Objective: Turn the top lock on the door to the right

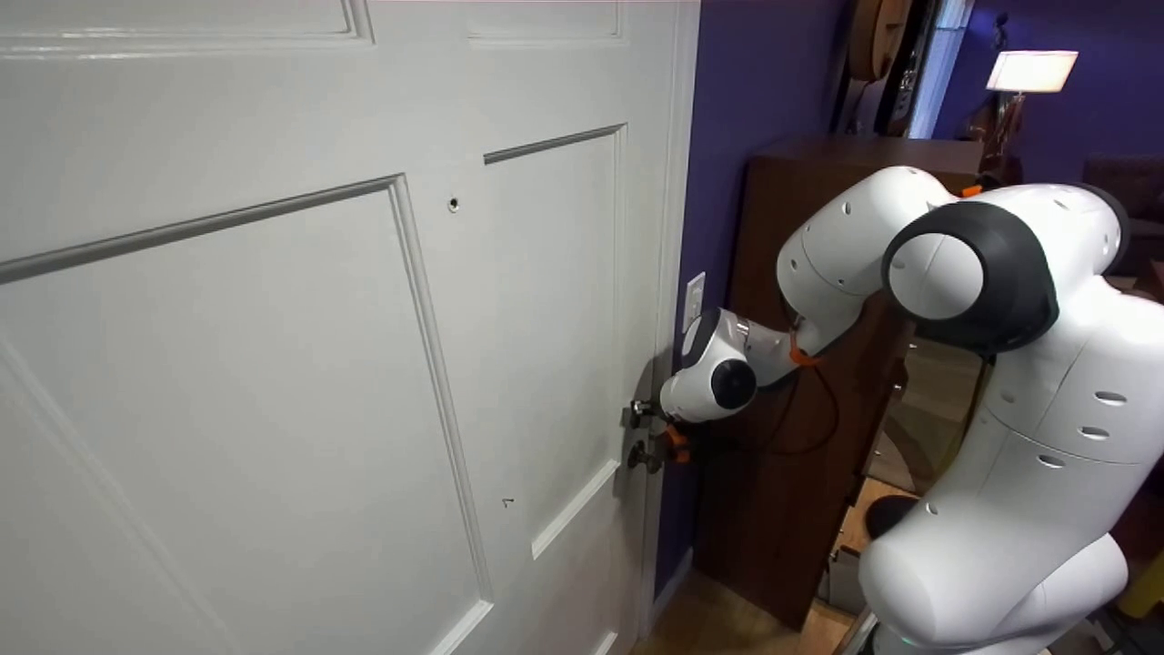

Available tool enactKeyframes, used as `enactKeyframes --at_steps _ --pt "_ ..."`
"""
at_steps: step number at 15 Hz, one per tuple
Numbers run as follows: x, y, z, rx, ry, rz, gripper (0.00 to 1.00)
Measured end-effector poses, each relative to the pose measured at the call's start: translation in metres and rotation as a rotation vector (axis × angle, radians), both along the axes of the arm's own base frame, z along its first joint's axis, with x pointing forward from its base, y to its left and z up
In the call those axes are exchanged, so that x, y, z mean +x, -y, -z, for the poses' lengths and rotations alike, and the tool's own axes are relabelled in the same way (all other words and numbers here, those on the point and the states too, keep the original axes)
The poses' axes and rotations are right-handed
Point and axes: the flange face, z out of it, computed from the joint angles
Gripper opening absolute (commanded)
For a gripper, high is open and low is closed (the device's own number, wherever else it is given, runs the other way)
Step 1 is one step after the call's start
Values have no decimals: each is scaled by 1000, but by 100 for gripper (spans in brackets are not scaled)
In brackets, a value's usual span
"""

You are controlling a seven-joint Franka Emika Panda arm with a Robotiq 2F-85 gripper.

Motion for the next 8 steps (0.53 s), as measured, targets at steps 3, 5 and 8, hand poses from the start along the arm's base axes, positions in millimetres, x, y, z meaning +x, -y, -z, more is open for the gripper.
enactKeyframes --at_steps 3,5,8 --pt "1 2 -1 18 4 27 4" --pt "7 10 -4 26 24 71 4" --pt "17 30 -13 18 61 119 40"
